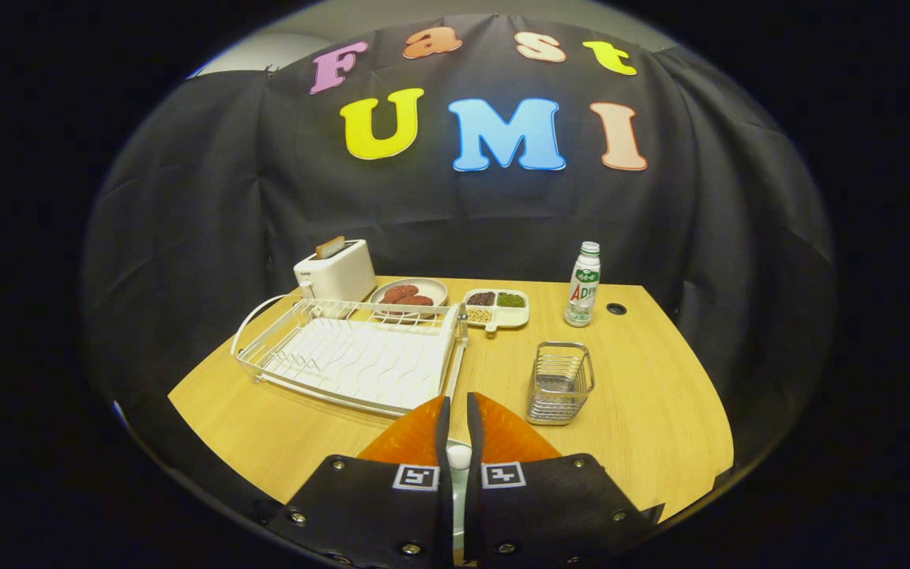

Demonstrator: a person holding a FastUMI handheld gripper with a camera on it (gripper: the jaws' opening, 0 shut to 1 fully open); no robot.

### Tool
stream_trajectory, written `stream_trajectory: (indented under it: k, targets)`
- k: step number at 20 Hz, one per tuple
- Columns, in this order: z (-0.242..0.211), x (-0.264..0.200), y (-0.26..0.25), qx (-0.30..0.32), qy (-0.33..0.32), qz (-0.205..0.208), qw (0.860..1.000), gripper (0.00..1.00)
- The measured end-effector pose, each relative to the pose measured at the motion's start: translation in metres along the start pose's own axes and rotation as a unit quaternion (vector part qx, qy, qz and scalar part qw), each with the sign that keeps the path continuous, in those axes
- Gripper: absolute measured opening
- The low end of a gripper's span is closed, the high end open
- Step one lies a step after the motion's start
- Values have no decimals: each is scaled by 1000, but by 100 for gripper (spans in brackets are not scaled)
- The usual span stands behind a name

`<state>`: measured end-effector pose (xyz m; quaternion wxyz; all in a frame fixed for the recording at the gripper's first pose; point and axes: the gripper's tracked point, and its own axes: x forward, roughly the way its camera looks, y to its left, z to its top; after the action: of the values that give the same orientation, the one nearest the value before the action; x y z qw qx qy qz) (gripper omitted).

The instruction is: Take the plate from the dish rack, then take the spoon from the basket and place it into the plate.

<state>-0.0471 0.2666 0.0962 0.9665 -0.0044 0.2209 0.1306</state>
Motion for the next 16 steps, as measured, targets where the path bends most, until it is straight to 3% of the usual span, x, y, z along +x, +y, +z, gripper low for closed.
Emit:
stream_trajectory:
  k: [7,10,16]
  targets:
    - [-13,17,38,-26,23,45,998,5]
    - [-18,21,62,-28,30,88,995,11]
    - [4,13,52,-61,-5,81,995,18]
